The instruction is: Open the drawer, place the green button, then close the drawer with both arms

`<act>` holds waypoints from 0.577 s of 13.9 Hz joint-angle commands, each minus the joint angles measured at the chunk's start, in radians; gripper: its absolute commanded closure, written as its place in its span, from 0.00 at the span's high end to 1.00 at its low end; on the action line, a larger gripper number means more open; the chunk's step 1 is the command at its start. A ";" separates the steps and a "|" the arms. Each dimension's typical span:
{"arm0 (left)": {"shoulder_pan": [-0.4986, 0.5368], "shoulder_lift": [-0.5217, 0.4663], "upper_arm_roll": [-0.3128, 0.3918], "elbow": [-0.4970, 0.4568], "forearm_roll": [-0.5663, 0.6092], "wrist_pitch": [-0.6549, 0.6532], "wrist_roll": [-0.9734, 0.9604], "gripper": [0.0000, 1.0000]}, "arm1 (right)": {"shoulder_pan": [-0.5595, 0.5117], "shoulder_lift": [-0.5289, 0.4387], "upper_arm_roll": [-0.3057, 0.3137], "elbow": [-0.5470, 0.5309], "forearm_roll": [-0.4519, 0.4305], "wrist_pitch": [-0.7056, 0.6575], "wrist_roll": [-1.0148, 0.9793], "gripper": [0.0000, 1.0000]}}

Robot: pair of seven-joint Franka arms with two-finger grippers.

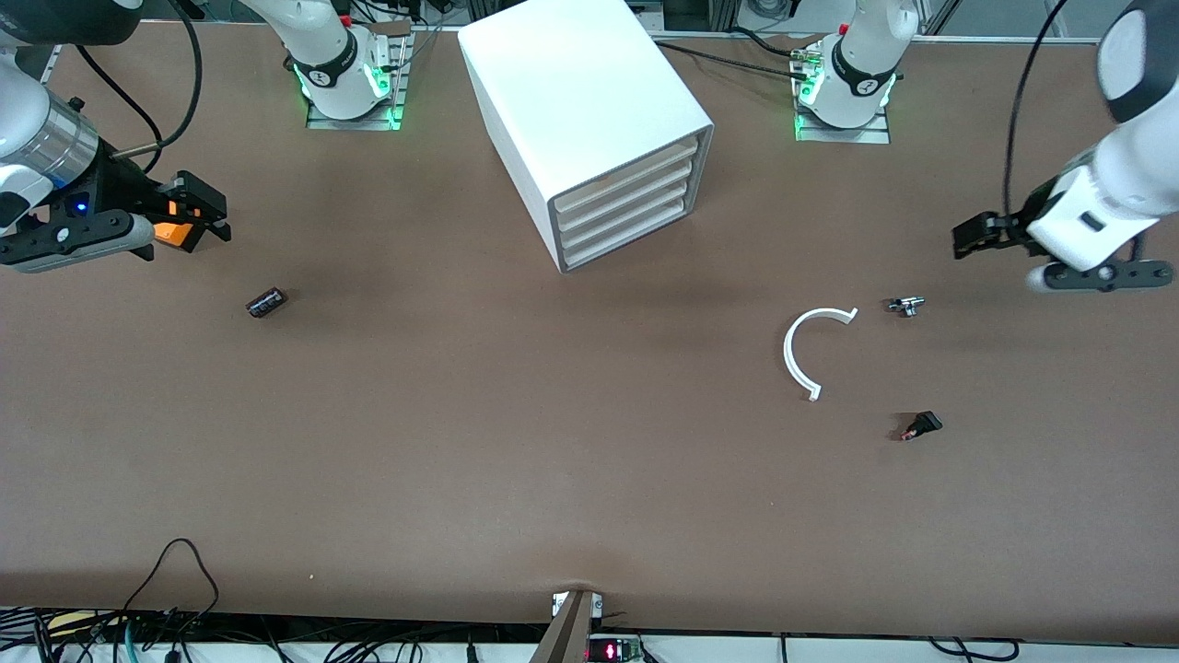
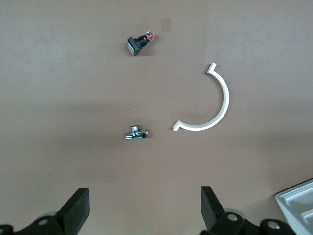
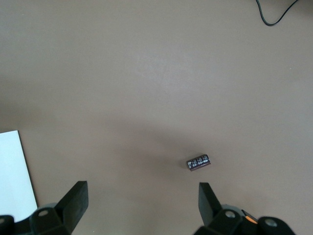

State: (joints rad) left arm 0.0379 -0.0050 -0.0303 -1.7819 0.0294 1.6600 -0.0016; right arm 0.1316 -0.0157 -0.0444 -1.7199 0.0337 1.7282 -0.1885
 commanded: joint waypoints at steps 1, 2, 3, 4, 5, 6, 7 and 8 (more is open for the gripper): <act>-0.006 -0.027 0.032 -0.014 0.003 -0.006 0.061 1.00 | -0.009 0.011 0.003 0.023 0.002 -0.007 -0.002 1.00; -0.004 -0.029 0.045 -0.013 0.003 -0.005 0.061 1.00 | -0.009 0.011 0.003 0.023 0.002 -0.007 -0.002 1.00; -0.004 -0.029 0.052 -0.010 0.001 0.003 0.066 1.00 | -0.009 0.011 0.003 0.023 0.002 -0.007 -0.002 1.00; -0.004 -0.030 0.055 -0.007 0.001 0.004 0.058 1.00 | -0.009 0.011 0.003 0.023 0.002 -0.007 0.000 1.00; -0.006 -0.032 0.055 0.005 0.000 0.004 0.052 1.00 | -0.009 0.011 0.003 0.023 0.002 -0.007 0.000 1.00; -0.006 -0.030 0.053 0.021 0.000 0.006 0.039 1.00 | -0.009 0.011 0.002 0.023 0.002 -0.007 0.000 1.00; -0.007 -0.032 0.052 0.032 -0.002 0.014 -0.004 1.00 | -0.009 0.011 0.000 0.023 0.002 -0.007 -0.002 1.00; -0.007 -0.030 0.050 0.047 0.000 0.017 -0.043 1.00 | -0.009 0.013 0.000 0.023 0.002 -0.007 -0.002 1.00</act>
State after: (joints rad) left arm 0.0381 -0.0230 0.0176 -1.7630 0.0294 1.6735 0.0073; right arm 0.1309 -0.0152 -0.0459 -1.7199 0.0337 1.7282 -0.1885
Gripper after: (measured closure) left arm 0.000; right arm 0.000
